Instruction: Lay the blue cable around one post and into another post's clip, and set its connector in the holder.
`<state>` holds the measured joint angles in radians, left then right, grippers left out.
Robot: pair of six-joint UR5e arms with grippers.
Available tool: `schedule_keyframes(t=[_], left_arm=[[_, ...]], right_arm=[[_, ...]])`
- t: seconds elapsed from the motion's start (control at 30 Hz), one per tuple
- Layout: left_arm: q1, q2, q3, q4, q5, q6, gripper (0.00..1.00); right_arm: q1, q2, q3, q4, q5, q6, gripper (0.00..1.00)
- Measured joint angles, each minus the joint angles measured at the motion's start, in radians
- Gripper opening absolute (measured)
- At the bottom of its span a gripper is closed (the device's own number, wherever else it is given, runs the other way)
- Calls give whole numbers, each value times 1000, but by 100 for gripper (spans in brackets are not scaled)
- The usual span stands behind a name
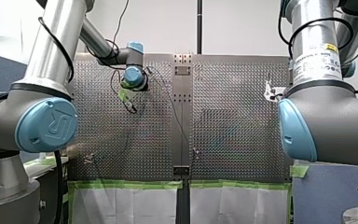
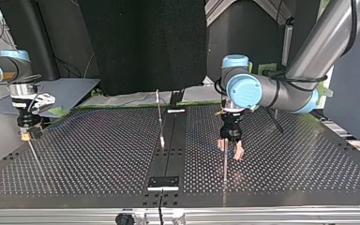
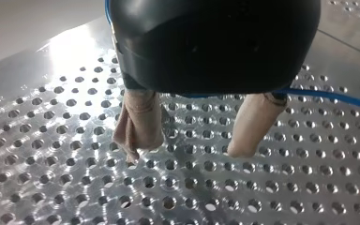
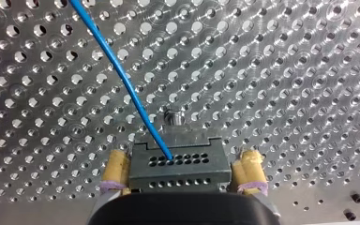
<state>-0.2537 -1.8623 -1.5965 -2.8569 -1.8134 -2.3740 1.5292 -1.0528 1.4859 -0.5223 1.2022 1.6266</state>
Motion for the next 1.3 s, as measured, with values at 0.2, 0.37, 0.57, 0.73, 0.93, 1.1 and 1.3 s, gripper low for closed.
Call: schedule_keyframes(t=[0.2, 0.37, 0.57, 0.73, 0.93, 1.1, 1.3], left_arm=[[8, 1, 0, -1, 37, -49, 100], [12, 21, 0, -4, 40, -95, 100], [22, 55, 0, -31, 23, -147, 100], [25, 61, -1, -70, 32, -192, 100], [20, 66, -1, -123, 37, -248, 100], [15, 79, -3, -159, 33, -266, 100], [6, 103, -26, -177, 37, -239, 100]], right_arm=[[1, 1, 0, 1, 0, -2, 100], [1, 1, 0, 2, 0, -3, 100], [2, 0, 0, 2, -1, -2, 100], [2, 0, 0, 3, -1, -1, 100], [2, 0, 0, 4, -1, -1, 100], [2, 1, 0, 3, -1, 0, 100], [2, 1, 0, 5, 2, -2, 100]])
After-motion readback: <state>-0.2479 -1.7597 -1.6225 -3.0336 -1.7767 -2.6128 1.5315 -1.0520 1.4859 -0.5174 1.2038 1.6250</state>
